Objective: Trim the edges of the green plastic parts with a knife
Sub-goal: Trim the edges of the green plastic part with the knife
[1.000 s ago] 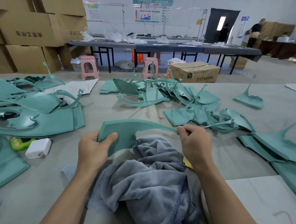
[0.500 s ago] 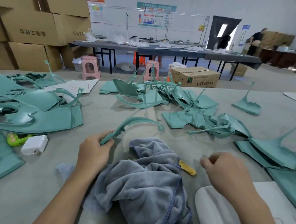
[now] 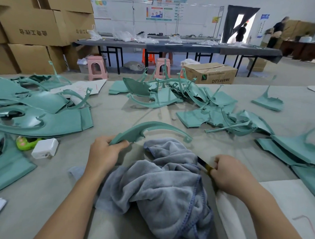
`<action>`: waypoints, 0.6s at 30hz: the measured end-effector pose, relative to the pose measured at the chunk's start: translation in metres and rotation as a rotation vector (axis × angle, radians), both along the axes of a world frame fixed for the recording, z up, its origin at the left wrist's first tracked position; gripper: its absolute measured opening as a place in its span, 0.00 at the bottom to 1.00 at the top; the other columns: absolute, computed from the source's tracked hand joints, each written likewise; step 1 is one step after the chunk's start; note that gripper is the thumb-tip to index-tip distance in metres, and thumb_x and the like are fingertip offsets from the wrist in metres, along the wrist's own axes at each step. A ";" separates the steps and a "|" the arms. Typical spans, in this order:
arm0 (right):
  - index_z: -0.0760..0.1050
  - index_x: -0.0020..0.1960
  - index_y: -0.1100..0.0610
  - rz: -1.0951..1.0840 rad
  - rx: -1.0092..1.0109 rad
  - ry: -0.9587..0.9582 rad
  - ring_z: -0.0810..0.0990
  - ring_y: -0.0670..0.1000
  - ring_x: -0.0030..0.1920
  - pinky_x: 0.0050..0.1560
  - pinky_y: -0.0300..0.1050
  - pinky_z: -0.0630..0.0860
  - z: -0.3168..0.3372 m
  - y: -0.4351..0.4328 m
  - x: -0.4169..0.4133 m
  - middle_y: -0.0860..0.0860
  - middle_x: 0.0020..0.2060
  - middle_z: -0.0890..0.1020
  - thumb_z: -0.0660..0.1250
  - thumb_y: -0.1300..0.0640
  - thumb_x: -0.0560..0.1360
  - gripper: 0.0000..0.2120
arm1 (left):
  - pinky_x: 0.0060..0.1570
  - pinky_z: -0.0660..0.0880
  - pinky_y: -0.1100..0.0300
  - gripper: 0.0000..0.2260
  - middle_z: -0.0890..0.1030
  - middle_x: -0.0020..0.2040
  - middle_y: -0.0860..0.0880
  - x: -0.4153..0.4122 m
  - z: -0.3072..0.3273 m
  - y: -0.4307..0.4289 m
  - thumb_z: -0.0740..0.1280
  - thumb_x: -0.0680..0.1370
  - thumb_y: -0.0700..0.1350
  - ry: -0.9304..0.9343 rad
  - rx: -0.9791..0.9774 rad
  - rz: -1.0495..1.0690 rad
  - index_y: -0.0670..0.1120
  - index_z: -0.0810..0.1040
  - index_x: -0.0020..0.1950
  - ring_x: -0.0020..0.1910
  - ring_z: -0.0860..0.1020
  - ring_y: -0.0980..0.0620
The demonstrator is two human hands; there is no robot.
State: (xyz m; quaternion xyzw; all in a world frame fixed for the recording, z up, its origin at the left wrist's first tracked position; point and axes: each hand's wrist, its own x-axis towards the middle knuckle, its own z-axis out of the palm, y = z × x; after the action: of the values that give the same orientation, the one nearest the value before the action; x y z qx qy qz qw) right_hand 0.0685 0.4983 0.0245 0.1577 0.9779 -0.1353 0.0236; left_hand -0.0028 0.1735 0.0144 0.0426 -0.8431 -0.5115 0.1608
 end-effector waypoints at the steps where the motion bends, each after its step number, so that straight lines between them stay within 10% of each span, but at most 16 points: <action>1: 0.70 0.40 0.53 -0.035 -0.011 0.007 0.77 0.56 0.40 0.38 0.46 0.69 0.000 0.003 0.001 0.52 0.40 0.79 0.64 0.59 0.75 0.06 | 0.29 0.69 0.60 0.10 0.74 0.24 0.56 0.003 0.000 0.004 0.71 0.64 0.58 0.016 -0.025 -0.027 0.54 0.82 0.36 0.24 0.68 0.60; 9: 0.69 0.43 0.50 -0.218 -0.398 0.864 0.75 0.47 0.32 0.32 0.45 0.66 0.023 -0.011 0.010 0.48 0.33 0.80 0.65 0.54 0.81 0.09 | 0.31 0.67 0.74 0.17 0.75 0.27 0.63 0.015 0.007 0.019 0.69 0.72 0.42 0.112 -0.204 -0.165 0.67 0.79 0.36 0.28 0.73 0.70; 18: 0.81 0.38 0.54 0.228 -1.056 0.543 0.72 0.44 0.25 0.28 0.41 0.69 0.022 -0.118 -0.034 0.49 0.29 0.81 0.64 0.58 0.82 0.14 | 0.35 0.68 0.75 0.23 0.80 0.35 0.68 0.013 0.004 0.019 0.68 0.73 0.41 0.078 -0.252 -0.195 0.75 0.79 0.42 0.37 0.78 0.70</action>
State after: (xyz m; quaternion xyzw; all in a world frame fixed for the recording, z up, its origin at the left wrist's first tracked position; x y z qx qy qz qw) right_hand 0.0348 0.3802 0.0462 -0.0211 0.7605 -0.6343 -0.1373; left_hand 0.0104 0.1926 0.0188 -0.0799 -0.8937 -0.4162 0.1470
